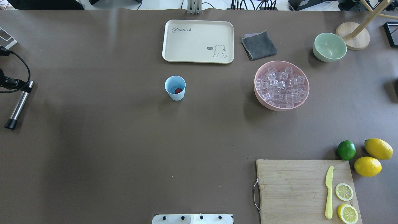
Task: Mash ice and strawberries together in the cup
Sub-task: 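Lower the muddler onto the table and open the left gripper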
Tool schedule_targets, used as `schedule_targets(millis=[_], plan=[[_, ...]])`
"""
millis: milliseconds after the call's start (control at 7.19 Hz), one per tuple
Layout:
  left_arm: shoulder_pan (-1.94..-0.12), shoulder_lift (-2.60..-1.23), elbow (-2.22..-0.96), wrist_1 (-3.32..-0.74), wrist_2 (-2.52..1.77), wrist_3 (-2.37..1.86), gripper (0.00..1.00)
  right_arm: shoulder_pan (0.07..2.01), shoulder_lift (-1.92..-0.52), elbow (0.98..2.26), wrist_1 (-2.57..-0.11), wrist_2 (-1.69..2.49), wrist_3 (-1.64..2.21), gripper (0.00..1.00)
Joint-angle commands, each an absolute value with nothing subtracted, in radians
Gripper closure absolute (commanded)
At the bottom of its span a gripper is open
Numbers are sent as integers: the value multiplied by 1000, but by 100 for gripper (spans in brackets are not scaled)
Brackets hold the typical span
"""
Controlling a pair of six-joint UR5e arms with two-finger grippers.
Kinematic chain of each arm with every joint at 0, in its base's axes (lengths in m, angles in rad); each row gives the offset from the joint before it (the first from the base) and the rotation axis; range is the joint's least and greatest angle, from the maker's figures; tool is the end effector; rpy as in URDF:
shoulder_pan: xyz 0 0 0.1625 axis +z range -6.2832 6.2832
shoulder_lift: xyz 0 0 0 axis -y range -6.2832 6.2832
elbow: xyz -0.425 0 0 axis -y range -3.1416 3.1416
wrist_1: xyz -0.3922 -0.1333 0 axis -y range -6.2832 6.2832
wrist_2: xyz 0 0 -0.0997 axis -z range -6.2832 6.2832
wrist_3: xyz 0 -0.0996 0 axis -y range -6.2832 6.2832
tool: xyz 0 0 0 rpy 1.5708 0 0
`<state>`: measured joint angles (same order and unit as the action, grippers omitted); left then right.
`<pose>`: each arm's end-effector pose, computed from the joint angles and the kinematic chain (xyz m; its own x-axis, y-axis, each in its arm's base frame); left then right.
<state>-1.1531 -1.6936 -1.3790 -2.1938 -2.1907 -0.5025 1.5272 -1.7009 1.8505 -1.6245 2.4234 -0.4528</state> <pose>0.1626 -0.5523 0.6278 0.7095 0.1598 -0.6864 -0.0037 0.9748 0.2231 0.0391 -0.4403 0.5811 0.5693 -0.5256 0.6321 0.3252 0.8502 0.4140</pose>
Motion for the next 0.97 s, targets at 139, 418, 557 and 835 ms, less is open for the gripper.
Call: schedule_targets(millis=[139, 418, 557, 835], plan=[[-1410, -1695, -1460, -2093, -2395, -499, 2, 1539, -1707, 1847, -1624, 2399, -453, 1], [-1515, -1652, -1459, -2086, -2411, -448, 2, 1537, -1703, 1803, -1625, 2367, -452, 1], [-1595, -1640, -1457, -2007, -2416, -305, 2, 1537, -1689, 1789, -1628, 2364, -449, 1], [-1739, -1658, -1476, -1736, -2418, -12, 2, 1537, -1588, 1715, -1635, 2333, -411, 1]])
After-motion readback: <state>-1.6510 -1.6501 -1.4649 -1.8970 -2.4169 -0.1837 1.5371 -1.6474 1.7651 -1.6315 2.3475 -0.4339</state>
